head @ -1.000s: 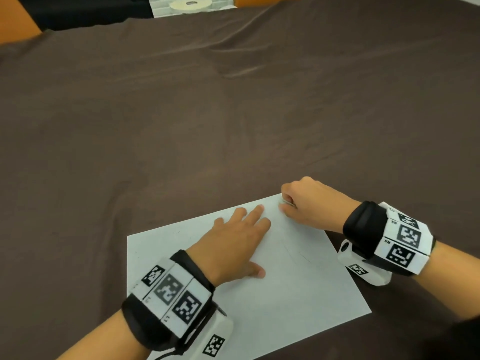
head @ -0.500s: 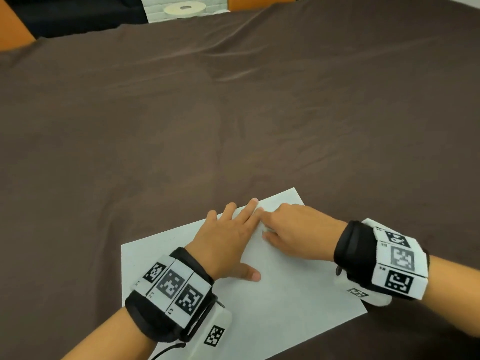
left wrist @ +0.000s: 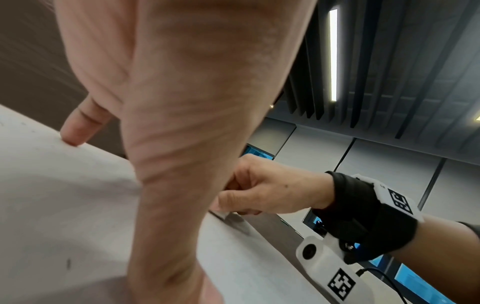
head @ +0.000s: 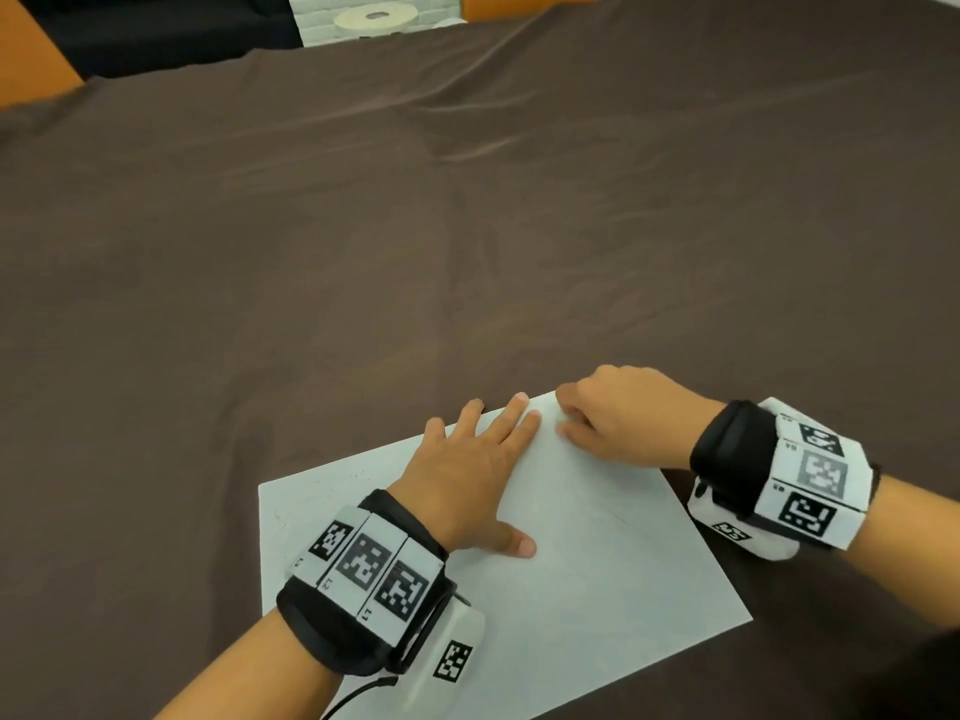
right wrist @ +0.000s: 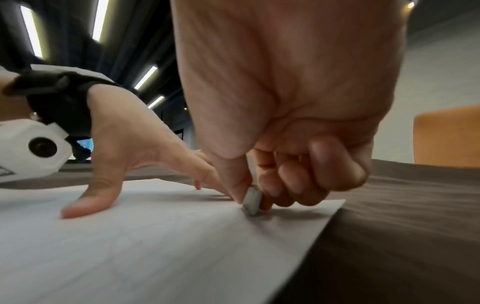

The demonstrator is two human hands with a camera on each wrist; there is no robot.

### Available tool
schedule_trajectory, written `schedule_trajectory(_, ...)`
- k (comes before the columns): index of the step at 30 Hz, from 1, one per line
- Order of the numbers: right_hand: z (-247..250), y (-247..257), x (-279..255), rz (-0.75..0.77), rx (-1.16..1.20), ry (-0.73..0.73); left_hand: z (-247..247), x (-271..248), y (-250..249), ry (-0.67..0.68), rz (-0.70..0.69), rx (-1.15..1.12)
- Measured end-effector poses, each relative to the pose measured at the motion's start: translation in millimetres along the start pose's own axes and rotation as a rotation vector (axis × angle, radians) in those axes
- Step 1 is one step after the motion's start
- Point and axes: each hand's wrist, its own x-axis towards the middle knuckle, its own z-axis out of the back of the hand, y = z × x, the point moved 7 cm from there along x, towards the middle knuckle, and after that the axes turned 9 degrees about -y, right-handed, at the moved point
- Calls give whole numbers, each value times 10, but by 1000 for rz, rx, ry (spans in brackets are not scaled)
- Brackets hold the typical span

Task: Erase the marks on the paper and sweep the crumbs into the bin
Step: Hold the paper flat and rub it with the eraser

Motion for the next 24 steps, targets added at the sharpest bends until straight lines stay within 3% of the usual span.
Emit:
schedule_trajectory(5, -152, 375, -219, 164, 14, 55, 0, -4, -3, 3, -7, 1)
schedule_trajectory(9, -19, 37, -67, 17, -26, 21, 3, -3, -2, 9, -4, 4)
schedule_trajectory(14, -133, 384, -274, 172, -10, 103, 0, -5, -5, 13, -7, 18)
schedule_trajectory(18, 0, -4, -102, 9, -89, 42, -1, -5, -4, 24, -1, -7)
schedule_trajectory(22, -131, 297, -236, 153, -75, 49, 6, -15, -13, 15, -7, 3)
schedule_trajectory(24, -111, 247, -193, 130, -74, 73, 13, -18, -9, 16, -8, 5)
